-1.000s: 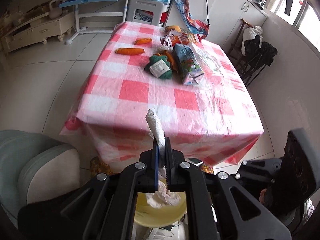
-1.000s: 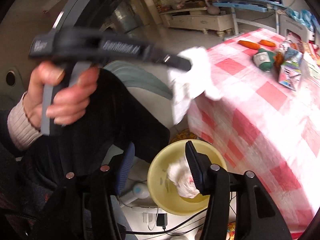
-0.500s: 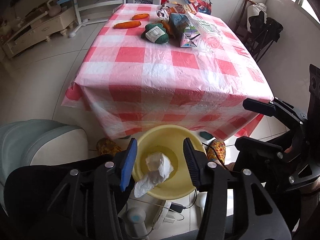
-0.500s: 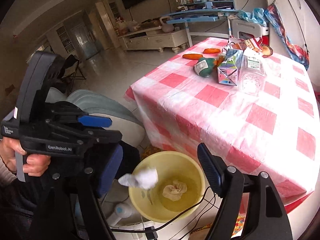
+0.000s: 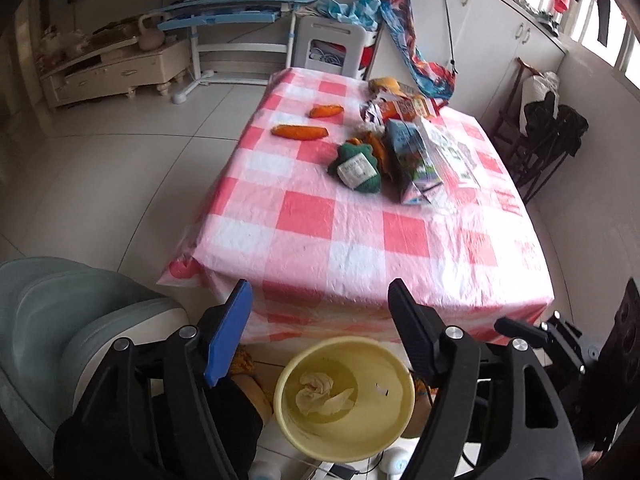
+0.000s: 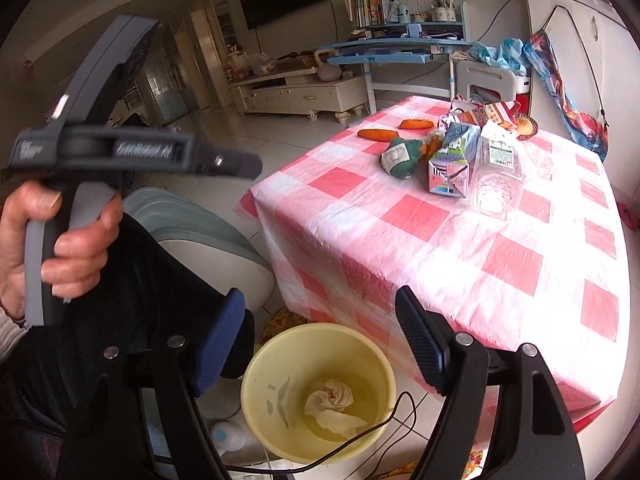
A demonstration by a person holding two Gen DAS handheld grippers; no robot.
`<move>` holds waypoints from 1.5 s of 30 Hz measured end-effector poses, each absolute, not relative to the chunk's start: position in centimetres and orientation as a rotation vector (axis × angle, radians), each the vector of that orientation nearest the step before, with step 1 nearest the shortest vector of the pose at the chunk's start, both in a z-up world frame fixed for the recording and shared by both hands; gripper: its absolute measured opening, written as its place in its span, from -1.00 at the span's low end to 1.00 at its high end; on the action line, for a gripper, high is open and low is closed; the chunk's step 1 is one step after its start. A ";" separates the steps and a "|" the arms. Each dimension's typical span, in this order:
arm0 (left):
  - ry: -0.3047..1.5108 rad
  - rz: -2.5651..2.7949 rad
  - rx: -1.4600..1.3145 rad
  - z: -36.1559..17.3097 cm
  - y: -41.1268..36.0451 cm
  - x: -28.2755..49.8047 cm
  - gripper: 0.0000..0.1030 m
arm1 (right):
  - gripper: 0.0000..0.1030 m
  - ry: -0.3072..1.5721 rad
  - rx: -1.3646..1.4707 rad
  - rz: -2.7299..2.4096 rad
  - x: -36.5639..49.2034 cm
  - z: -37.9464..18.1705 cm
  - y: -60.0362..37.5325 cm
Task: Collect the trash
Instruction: 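Move both tools back over the table toward the orange peel and green sponge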
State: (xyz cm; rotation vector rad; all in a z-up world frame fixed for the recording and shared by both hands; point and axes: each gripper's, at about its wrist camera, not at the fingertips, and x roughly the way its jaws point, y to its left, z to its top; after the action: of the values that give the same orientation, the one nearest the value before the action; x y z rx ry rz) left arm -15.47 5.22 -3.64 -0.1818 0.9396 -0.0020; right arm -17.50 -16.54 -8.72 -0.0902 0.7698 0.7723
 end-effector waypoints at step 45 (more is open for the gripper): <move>0.948 -0.078 0.352 -10.3 4.7 12.6 0.14 | 0.14 0.794 -0.171 0.699 0.4 -10.4 -7.6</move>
State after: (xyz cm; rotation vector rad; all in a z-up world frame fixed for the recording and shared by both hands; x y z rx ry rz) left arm 12.57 4.66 -10.29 0.3515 0.9483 -0.0781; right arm 0.44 -7.59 -10.38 -0.1706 0.7945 0.6993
